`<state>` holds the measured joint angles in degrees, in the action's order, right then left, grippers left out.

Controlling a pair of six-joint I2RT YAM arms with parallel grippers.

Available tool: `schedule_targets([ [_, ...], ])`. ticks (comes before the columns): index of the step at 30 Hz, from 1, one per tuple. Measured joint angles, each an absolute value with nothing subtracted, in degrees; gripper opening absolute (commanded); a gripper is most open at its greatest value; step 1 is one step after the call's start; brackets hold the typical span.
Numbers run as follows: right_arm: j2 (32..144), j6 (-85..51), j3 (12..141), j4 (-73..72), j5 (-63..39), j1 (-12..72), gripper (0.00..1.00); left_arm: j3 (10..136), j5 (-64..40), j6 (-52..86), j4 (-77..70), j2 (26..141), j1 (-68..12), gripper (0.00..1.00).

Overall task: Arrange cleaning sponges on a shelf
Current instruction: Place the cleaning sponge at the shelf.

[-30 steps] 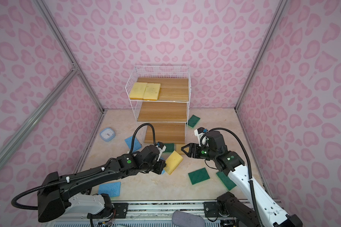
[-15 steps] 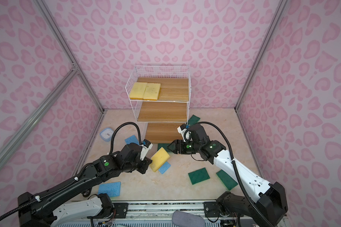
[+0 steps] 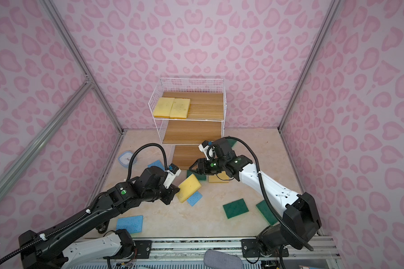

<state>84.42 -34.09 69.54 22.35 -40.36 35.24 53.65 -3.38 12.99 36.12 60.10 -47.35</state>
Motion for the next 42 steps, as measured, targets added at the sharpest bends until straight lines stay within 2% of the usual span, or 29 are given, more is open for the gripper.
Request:
schedule_targets([
  [9, 86.8, -31.86, 71.57, 23.16, -44.31, 35.31, 0.43, 55.11, -5.85, 11.6, 36.07, 61.36, -43.27, 0.04],
  [13, 86.96, -31.24, 71.57, 23.53, -45.28, 35.64, 0.34, 55.77, -6.63, 10.9, 36.01, 62.35, -42.7, 0.04],
  [18, 87.31, -31.0, 71.53, 23.57, -45.47, 35.77, 0.27, 56.14, -7.51, 10.63, 36.03, 62.76, -42.11, 0.04],
  [22, 87.35, -31.09, 71.53, 23.46, -45.47, 35.77, 0.17, 56.14, -7.81, 10.48, 36.07, 62.76, -42.11, 0.04],
  [23, 87.37, -31.14, 71.53, 23.4, -45.47, 35.77, 0.15, 56.14, -7.88, 10.48, 36.12, 62.76, -42.11, 0.08],
  [24, 87.37, -31.38, 71.5, 23.27, -45.47, 35.77, 0.13, 56.18, -7.88, 10.48, 36.21, 62.74, -42.11, 0.18],
  [28, 86.8, -32.73, 71.44, 22.44, -45.23, 35.86, 0.07, 56.36, -6.55, 10.74, 36.27, 61.56, -41.98, 0.73],
  [29, 86.26, -33.19, 71.44, 22.24, -44.97, 35.9, 0.06, 56.36, -5.98, 11.09, 36.27, 61.01, -41.93, 0.99],
  [34, 81.93, -34.63, 71.57, 21.96, -41.67, 36.29, 0.02, 56.47, -2.37, 13.67, 36.38, 57.3, -40.88, 0.97],
  [42, 73.65, -36.4, 75.59, 24.23, -31.7, 37.28, 0.03, 55.79, 1.61, 16.08, 37.87, 51.35, -40.45, 0.97],
])
